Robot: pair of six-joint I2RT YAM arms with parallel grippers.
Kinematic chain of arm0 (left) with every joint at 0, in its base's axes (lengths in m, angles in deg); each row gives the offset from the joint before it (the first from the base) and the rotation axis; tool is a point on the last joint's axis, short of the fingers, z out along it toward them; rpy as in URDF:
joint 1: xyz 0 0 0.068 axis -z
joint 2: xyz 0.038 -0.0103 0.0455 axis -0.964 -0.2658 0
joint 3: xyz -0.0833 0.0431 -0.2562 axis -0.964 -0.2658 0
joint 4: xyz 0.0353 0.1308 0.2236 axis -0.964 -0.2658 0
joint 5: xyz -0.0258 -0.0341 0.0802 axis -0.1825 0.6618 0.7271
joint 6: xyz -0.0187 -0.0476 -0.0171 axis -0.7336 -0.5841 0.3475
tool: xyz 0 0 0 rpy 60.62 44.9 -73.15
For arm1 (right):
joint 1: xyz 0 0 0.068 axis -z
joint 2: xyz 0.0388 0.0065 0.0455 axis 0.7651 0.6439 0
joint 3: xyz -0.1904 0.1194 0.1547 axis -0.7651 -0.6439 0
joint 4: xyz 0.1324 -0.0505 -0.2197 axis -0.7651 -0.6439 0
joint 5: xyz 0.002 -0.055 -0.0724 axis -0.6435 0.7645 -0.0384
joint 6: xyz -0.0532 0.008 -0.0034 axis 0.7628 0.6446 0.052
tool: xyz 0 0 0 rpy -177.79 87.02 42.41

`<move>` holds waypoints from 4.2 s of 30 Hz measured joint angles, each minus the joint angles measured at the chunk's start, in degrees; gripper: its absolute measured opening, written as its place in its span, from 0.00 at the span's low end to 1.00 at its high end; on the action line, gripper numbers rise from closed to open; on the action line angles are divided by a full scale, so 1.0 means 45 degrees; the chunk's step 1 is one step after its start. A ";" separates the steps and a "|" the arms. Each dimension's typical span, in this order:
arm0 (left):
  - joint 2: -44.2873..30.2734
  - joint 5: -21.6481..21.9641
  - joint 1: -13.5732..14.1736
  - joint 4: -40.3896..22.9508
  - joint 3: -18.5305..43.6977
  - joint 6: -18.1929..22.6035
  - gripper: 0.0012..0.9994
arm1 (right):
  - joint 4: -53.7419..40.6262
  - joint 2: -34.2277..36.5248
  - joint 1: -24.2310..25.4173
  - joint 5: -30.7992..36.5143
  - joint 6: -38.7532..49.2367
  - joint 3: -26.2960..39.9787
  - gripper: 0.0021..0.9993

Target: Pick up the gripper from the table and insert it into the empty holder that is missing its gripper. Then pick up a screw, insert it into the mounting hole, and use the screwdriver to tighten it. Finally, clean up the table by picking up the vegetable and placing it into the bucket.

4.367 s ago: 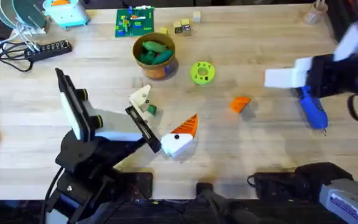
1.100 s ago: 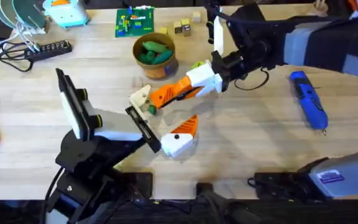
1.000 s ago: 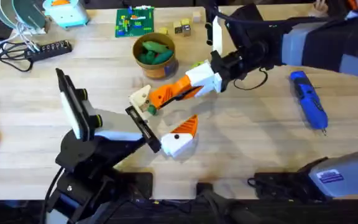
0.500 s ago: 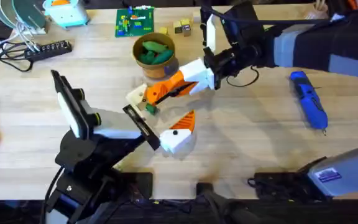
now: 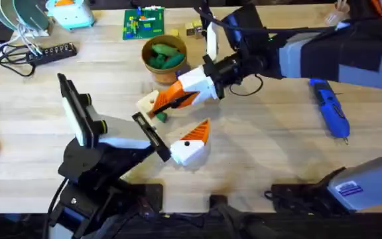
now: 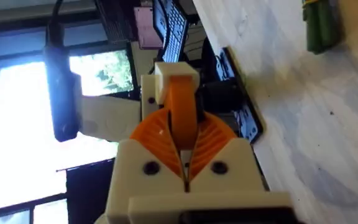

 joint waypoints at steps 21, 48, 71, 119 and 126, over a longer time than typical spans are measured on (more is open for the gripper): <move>-0.0092 0.0410 -0.0160 -0.0029 0.0000 -0.0340 0.99 | 0.1533 -0.0002 -0.0435 0.1639 -0.0513 0.0049 0.00; -0.0078 -0.0653 0.0087 0.0007 0.0000 -0.0238 0.99 | 0.1411 0.0014 0.0016 0.1555 -0.0552 0.0049 0.48; -0.0081 -0.1316 0.0170 0.0000 0.0000 -0.0204 0.99 | -0.1171 0.0012 0.2904 0.4345 0.1931 0.1883 0.98; -0.0078 -0.1319 0.0170 0.0001 0.0000 -0.0204 0.99 | -0.7513 0.1613 -0.0522 1.7004 0.9799 0.4051 0.35; -0.0078 -0.1319 0.0170 0.0005 0.0000 -0.0204 0.99 | -0.7482 0.1848 -0.0522 1.7086 0.9856 0.4085 0.06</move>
